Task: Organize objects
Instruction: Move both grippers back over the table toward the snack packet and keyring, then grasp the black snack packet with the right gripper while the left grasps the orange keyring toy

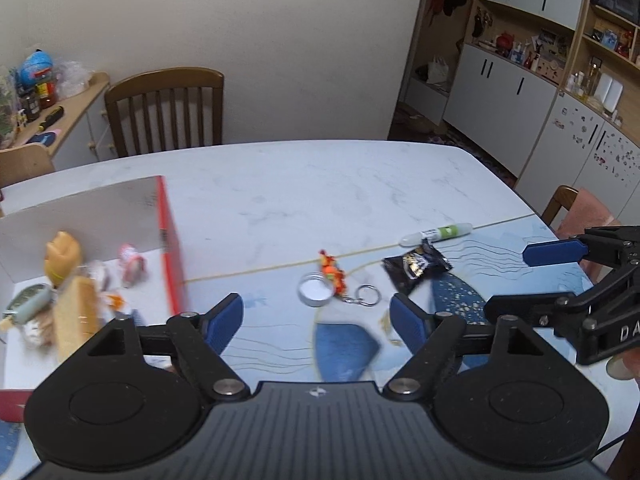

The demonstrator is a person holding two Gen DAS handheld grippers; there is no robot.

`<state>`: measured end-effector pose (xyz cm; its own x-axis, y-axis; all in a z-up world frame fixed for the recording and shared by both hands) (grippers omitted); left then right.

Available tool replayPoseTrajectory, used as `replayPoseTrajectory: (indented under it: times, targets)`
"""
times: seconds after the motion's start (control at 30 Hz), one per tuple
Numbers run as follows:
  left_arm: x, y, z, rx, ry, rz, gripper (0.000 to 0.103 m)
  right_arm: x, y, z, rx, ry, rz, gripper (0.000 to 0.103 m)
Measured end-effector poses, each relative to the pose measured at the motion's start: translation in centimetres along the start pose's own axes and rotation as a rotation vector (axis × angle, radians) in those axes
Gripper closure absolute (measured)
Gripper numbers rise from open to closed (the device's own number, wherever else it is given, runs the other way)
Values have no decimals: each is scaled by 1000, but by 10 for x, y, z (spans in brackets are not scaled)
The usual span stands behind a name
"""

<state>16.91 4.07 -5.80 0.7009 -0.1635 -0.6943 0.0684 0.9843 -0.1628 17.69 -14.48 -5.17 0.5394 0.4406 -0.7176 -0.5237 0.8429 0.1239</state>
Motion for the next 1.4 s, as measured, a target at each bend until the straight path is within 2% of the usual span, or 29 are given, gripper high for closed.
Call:
replayPoseTrajectory:
  times: [0.13,0.37,0.53,1.03,1.4]
  targets:
    - [18,-17,-3,3,14,17,13,-2,-34,-11,42,8,-43,4]
    - [53,-38,-5,7,35,-5,12,3,-85,-25,92,22,-111,4]
    - [78,-44,-3,32,25,1,12,19,-105,-30,105,49,-131,4]
    - [142,-26,12,51,32,26,12,73,-103,-19,16,99,-91,5]
    - [174,-19,13,64,54,0,12,113,-101,-11,-1,123,-73,9]
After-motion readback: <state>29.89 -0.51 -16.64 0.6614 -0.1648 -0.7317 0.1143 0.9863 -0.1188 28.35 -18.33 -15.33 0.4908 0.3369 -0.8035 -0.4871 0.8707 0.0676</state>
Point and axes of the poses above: each gripper's, at about its wrist camera, not at the fingertips, and x roughly the way its jaws point, y to its left, z to its top, the point moved 6 cm from there along x, roughly the way its jaws point, and after that the axes turned 5 degrees about -x, right-handed, at the moved point
